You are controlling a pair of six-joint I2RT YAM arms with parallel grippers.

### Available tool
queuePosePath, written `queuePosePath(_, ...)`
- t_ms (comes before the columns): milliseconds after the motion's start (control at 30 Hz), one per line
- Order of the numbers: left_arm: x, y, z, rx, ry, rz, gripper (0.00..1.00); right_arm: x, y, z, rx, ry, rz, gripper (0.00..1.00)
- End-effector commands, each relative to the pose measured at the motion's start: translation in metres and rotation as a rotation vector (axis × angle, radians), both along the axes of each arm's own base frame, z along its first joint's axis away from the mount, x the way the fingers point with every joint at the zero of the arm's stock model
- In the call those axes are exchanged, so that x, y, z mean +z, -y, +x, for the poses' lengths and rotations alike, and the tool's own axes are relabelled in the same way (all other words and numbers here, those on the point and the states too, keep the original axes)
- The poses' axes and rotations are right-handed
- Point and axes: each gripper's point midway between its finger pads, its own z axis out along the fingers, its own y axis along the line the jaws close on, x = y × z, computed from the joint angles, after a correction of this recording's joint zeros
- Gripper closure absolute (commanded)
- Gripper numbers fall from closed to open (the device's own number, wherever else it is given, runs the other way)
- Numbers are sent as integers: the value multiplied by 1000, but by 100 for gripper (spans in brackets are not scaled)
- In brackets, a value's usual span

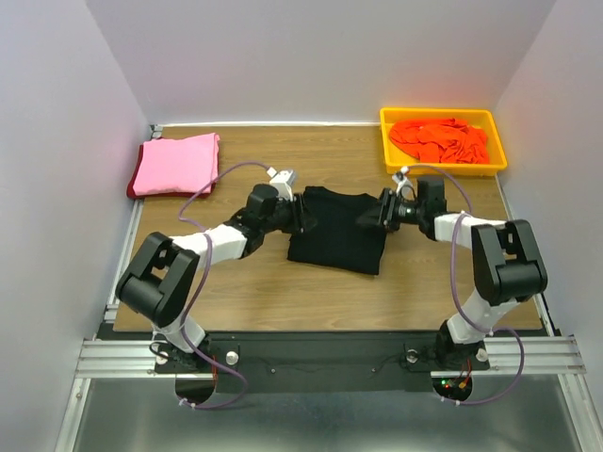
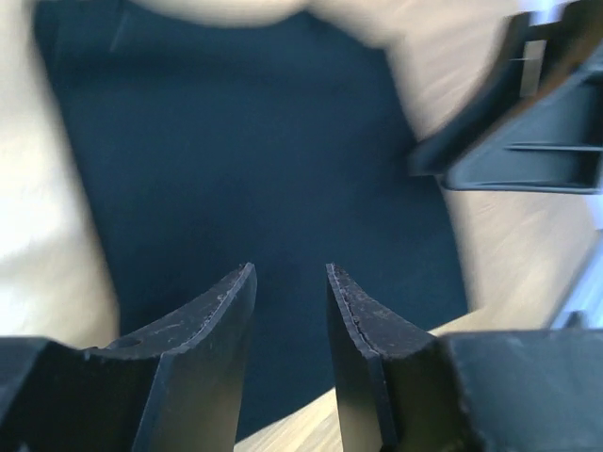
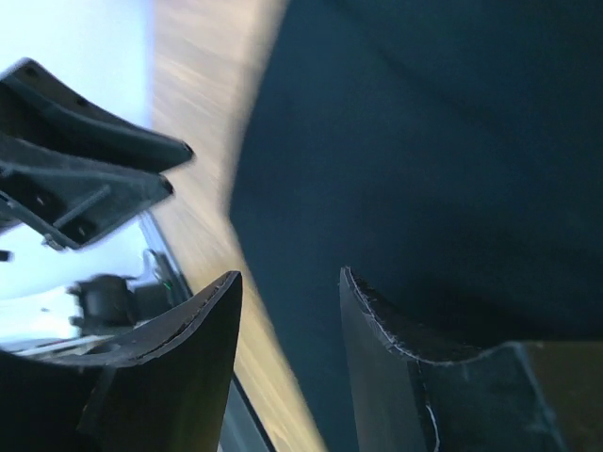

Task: Fold and stack the t-shirts
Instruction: Fold the tshirt

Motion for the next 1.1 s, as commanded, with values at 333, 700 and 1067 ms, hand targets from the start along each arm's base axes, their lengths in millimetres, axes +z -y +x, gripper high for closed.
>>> queuePosePath(333, -53, -29, -29, 105, -166, 66, 57, -70, 20, -23, -7, -54, -99, 54)
queuePosePath(700, -14, -19, -40, 88, -78, 74, 56, 19, -22, -58, 96, 33, 13, 50)
queuePosePath(1067, -65, -26, -40, 140, -191, 151, 62, -70, -16, -111, 84, -127, -28, 57)
